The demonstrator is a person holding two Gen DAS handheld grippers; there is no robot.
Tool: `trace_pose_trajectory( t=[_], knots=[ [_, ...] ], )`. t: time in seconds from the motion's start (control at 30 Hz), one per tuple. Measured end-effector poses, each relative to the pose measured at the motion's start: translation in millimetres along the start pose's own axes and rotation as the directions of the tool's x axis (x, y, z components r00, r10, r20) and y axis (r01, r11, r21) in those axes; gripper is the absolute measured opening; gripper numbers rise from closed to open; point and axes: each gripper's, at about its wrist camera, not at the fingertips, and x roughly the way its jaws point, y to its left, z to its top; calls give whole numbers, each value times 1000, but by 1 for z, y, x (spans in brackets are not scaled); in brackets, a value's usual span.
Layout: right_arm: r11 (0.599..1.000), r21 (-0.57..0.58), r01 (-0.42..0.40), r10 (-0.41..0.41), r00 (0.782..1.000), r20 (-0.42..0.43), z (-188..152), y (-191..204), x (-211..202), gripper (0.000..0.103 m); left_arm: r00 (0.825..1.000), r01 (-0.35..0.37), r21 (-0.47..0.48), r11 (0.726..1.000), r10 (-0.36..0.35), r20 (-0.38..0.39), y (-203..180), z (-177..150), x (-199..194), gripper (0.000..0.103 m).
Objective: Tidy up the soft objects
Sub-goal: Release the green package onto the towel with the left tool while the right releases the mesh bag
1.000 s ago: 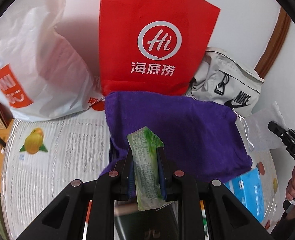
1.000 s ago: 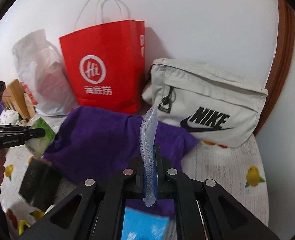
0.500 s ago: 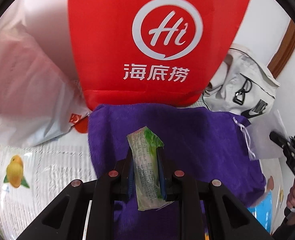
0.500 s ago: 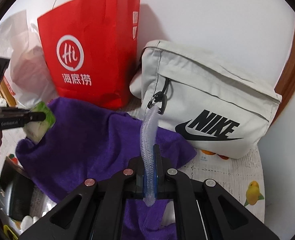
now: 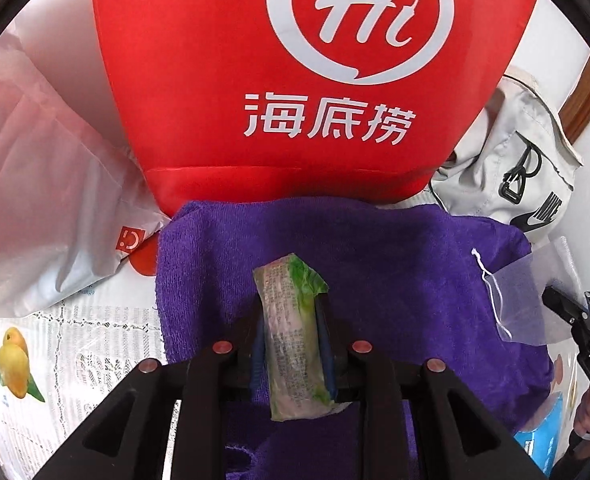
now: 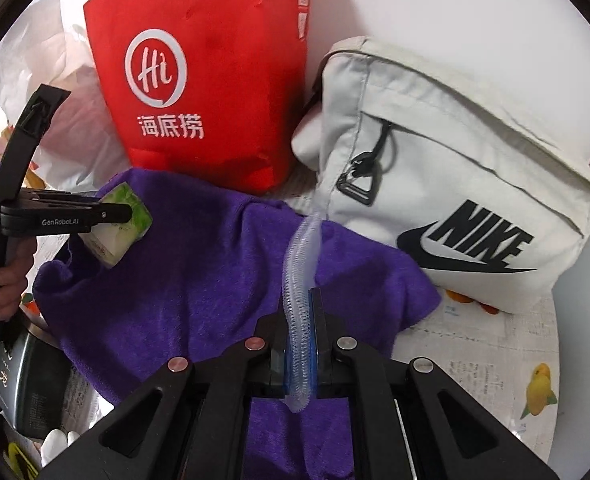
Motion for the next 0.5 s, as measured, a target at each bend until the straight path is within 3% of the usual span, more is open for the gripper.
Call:
trace_pose_trajectory(
  t=[0.1, 0.17, 0.2, 0.23, 0.37, 0.5],
  knots=[
    [999, 4, -33, 33, 999, -2, 0, 2, 1, 15, 1000, -17, 19, 1000, 17, -12, -4, 1, -1, 35],
    [999, 8, -47, 47, 999, 2, 0, 2, 1, 42, 1000, -14, 21, 1000, 14, -9, -4, 1, -4, 46],
    [999, 6, -49, 49, 999, 7, 0, 4, 0, 51, 1000, -12, 25, 1000, 12, -4, -5, 1, -8, 55],
    [999, 2, -54, 53, 998, 15, 0, 5, -2, 60, 1000, -17, 27, 999, 17, 2, -6, 0, -13, 59],
    [996, -10, -87, 87, 996, 29, -1, 11, -8, 67, 999, -49, 36, 998, 49, 19, -3, -6, -34, 60],
    [995, 10, -97, 97, 995, 29, -7, 12, -18, 67, 997, -63, 33, 997, 61, 41, -2, -18, -54, 60]
  ],
)
